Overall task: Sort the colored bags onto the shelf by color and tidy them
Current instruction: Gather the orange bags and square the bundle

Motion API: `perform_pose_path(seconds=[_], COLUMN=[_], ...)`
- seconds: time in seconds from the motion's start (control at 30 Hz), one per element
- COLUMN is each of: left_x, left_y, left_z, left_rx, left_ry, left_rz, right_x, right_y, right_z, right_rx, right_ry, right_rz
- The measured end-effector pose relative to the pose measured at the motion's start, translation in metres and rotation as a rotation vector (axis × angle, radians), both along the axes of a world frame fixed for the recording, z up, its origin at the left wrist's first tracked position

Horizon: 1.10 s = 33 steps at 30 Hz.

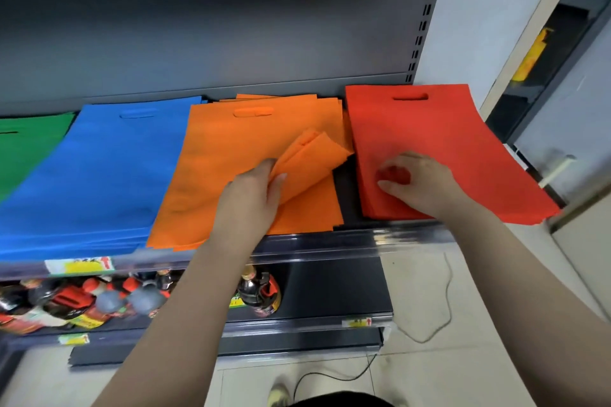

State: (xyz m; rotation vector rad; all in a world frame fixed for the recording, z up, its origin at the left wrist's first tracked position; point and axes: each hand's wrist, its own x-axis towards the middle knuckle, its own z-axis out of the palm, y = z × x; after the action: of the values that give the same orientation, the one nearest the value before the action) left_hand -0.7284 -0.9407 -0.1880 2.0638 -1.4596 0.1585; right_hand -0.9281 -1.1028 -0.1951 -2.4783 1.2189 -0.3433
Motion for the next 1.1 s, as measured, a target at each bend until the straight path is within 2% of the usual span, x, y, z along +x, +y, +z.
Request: perform_pose_path(seconds=[0.13,0.23,0.3,0.4,0.47,0.57,0.67,0.87,1.07,1.1], left_x=[0.004,0.008,0.012,0.015,0.016,0.019,0.021,0.021,0.012,0.011], left_y=[0.0,-0.002,-0.004,-0.004,-0.003,-0.002,-0.001,0.002,0.006,0.008], left_z=[-0.003,-0.004,-0.003,0.0,0.003,0.005,0.007,0.007,-0.003,-0.002], left_rx=[-0.039,-0.068,-0.108,-0.17,-0.206,-0.23,-0.231,-0.25,-0.106,-0.072], left_ry=[0.028,0.103,0.171,0.257,0.279,0.303,0.364,0.441,0.387,0.361], left_rz=[-0.058,-0.033,0.0,0.01,0.006,0.003,0.018,0.038,-0.009,-0.015], right_x=[0.008,0.025,0.04,0.059,0.065,0.074,0.08,0.09,0.101,0.1], right_y=[0.004,0.014,0.024,0.034,0.037,0.039,0.041,0.04,0.042,0.042], right_z=[0.002,0.007,0.012,0.021,0.026,0.029,0.032,0.034,0.031,0.03], right_rx=[-0.057,-0.064,0.105,0.555,0.756,0.889,0.986,1.116,1.109,1.004], right_ry=[0.073,-0.127,-0.255,-0.395,-0.398,-0.321,-0.36,-0.493,-0.617,-0.569], right_rz=[-0.004,0.054,0.022,-0.098,-0.166,-0.172,-0.212,-0.306,-0.345,-0.313])
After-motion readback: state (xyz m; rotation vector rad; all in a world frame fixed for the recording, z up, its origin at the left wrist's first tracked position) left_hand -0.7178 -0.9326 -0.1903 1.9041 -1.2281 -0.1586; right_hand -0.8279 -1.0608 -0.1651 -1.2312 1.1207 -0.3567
